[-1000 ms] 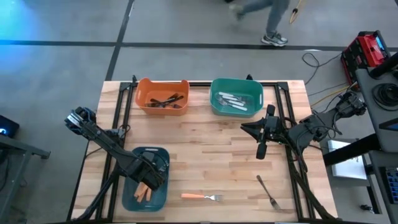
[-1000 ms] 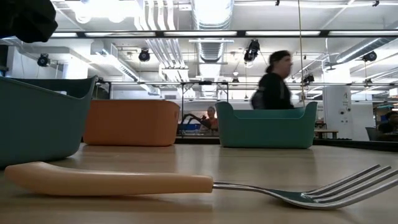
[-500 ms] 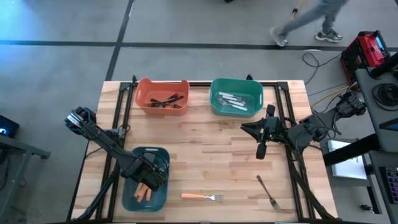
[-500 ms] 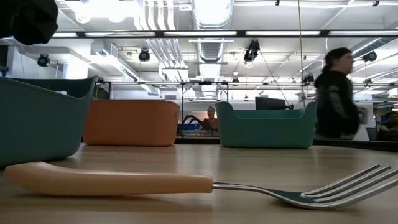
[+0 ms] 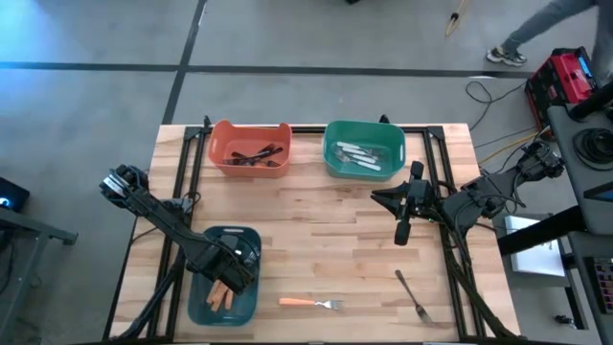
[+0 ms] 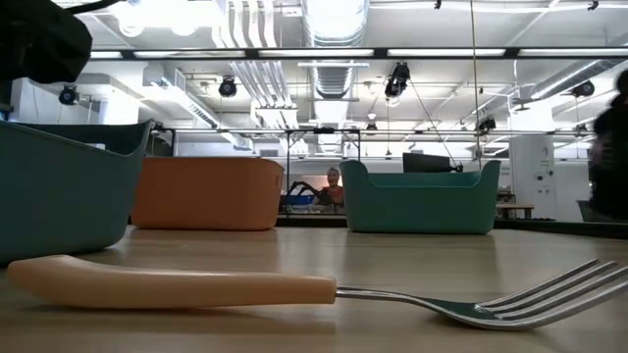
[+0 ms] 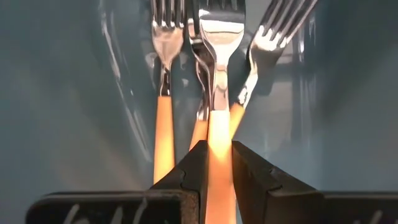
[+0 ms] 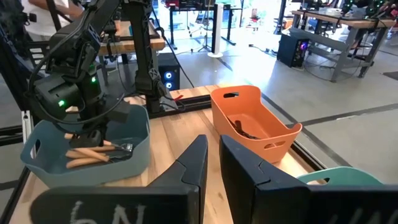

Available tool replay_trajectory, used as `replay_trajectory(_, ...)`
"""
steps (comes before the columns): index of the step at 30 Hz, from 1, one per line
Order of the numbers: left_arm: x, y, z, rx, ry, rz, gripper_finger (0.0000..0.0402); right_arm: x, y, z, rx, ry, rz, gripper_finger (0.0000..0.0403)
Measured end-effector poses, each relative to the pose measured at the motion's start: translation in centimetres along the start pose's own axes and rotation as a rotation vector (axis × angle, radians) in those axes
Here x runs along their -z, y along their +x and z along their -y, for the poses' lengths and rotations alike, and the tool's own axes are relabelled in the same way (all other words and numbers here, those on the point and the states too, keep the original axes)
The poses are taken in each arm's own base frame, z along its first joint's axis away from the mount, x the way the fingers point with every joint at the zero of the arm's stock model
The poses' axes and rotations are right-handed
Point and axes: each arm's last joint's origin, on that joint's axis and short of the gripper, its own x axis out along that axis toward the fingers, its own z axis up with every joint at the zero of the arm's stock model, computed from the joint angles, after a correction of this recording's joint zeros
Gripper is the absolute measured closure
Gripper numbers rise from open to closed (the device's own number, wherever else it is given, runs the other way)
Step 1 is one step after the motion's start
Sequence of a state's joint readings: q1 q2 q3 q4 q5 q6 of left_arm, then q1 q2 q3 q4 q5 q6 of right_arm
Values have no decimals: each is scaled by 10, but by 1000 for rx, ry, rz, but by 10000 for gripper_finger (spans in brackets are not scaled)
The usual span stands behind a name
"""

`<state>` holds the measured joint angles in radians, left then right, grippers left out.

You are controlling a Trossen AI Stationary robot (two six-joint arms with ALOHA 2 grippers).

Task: Sort silverware by color (type)
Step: Put the orange fork into the blue-green bin

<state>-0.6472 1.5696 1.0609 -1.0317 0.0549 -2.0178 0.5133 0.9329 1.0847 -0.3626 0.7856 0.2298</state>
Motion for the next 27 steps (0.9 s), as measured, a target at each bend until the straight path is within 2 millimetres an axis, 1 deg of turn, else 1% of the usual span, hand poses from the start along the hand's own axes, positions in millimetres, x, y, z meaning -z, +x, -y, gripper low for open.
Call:
replay_trajectory(4, -2, 3, -1, 5, 1, 40, 362, 0, 0, 0, 0, -2, 0, 370)
replay_trajectory(17, -2, 4, -2, 3, 2, 41, 361, 0, 0, 0, 0, -6, 0, 370)
replay_trajectory(27, -2, 4, -1, 9, 1, 37, 338, 0, 0, 0, 0, -14, 0, 370)
